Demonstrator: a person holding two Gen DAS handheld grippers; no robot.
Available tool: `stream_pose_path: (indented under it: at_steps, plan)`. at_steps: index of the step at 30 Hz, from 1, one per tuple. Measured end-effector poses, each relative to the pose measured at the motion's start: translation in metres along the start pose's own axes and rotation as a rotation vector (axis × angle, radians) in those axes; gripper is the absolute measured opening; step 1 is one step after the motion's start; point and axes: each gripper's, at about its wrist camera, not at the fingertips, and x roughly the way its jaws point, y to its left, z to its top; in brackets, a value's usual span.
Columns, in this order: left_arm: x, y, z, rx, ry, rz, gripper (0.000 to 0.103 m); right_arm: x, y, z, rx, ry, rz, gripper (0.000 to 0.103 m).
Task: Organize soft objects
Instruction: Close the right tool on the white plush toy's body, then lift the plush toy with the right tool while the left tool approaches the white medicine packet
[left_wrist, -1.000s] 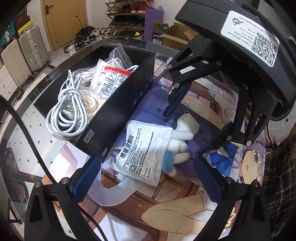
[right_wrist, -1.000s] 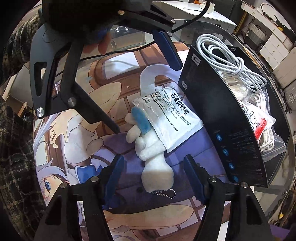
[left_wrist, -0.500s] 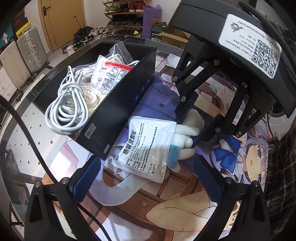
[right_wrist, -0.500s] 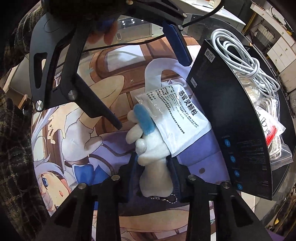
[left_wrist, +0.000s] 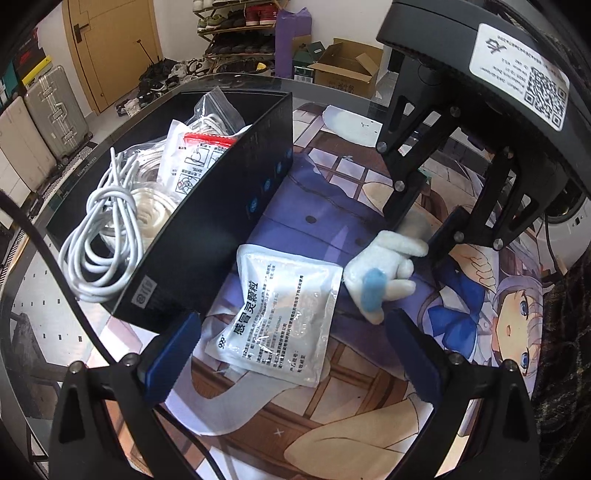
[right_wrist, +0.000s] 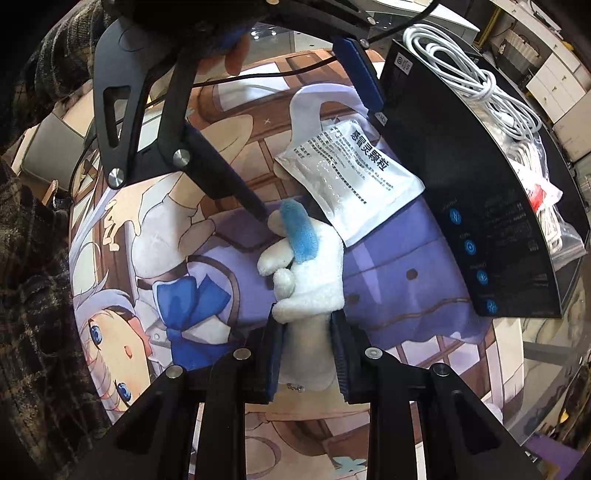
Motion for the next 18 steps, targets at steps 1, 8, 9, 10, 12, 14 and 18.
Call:
stream_pose_path:
  at_steps: [1, 8, 9, 10, 12, 14, 18]
  plan:
    - [0.001, 0.000, 0.001, 0.001, -0.002, 0.004, 0.100, -0.001, -0.001, -0.005, 0.007, 0.001, 0.001, 0.025]
    - [0.015, -0.003, 0.001, 0.032, 0.008, 0.027, 0.098, -0.004, -0.009, -0.035, 0.070, 0.004, -0.003, 0.025]
    - [0.017, -0.005, 0.000, 0.039, 0.010, 0.033, 0.096, -0.004, -0.012, -0.039, 0.078, 0.002, -0.002, 0.025]
    - [0.020, -0.005, -0.001, 0.045, 0.014, 0.036, 0.095, -0.004, -0.012, -0.042, 0.085, -0.001, -0.003, 0.025]
    - [0.025, -0.005, -0.002, 0.049, 0.022, 0.041, 0.092, -0.002, -0.010, -0.038, 0.100, -0.005, -0.001, 0.025]
    - [0.026, -0.003, -0.003, 0.041, 0.010, 0.035, 0.092, -0.013, -0.006, -0.051, 0.108, -0.010, 0.001, 0.025]
    - [0.028, 0.000, -0.003, 0.022, 0.011, 0.019, 0.092, -0.020, -0.018, -0.064, 0.114, -0.009, 0.000, 0.025]
